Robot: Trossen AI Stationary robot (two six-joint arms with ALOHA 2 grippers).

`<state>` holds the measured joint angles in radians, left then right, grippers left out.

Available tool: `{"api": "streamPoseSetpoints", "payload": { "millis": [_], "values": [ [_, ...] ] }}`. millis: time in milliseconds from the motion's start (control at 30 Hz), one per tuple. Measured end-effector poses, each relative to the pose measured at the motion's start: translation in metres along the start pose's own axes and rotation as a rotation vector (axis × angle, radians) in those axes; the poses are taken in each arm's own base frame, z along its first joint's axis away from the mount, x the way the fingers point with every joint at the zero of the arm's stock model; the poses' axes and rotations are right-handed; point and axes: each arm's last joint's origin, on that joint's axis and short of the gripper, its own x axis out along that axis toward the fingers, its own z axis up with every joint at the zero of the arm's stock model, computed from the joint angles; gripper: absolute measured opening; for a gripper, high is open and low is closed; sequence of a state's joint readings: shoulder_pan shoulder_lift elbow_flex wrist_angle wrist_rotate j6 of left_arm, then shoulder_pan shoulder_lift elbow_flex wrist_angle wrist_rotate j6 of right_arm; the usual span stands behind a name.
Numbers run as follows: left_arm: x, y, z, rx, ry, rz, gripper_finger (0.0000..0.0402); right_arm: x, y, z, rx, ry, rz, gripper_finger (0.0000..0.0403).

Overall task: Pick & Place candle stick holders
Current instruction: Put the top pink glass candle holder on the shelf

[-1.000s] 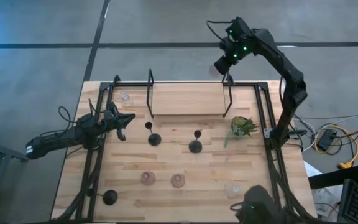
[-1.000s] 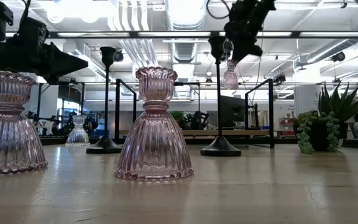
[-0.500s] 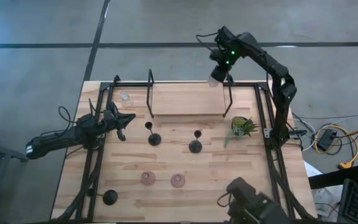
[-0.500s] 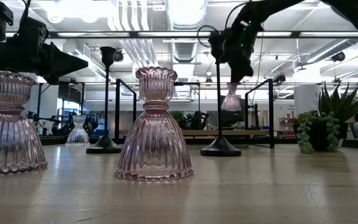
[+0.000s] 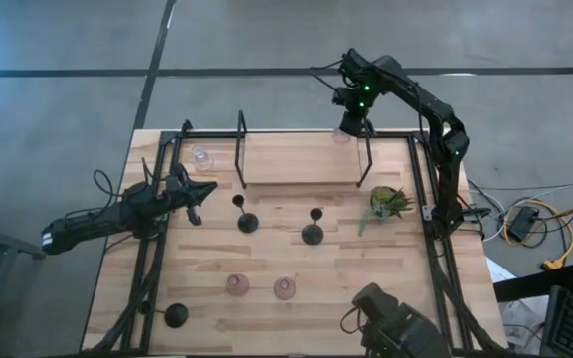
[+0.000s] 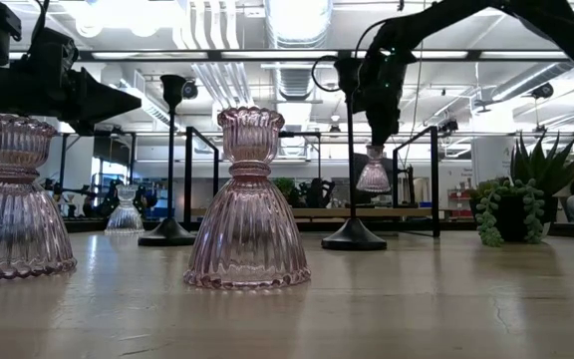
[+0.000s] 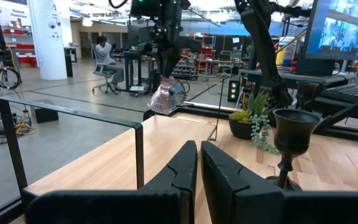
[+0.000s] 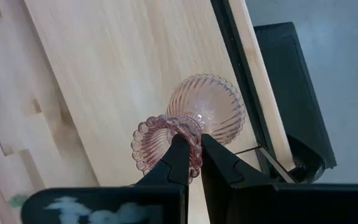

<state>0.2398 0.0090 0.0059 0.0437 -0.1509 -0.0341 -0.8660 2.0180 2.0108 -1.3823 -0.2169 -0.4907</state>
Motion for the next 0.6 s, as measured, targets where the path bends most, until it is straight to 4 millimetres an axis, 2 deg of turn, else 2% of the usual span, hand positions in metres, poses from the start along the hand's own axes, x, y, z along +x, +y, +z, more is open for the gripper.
{"api": "streamPoseSetpoints", "payload": {
  "millis": [267,500,600],
  "values": [
    [0.0,0.0,0.0,0.0,0.0,0.0,0.0026,0.011,0.008,0.003,-0.102,0.053,-0.031,0.001],
    [0.0,0.0,0.0,0.0,0.0,0.0,0.0026,0.035,0.0,0.007,-0.101,0.105,-0.01,0.001],
    [0.0,0.0,0.0,0.0,0.0,0.0,0.0026,0.04,-0.002,0.007,-0.09,0.108,0.011,0.001]
  ]
}}
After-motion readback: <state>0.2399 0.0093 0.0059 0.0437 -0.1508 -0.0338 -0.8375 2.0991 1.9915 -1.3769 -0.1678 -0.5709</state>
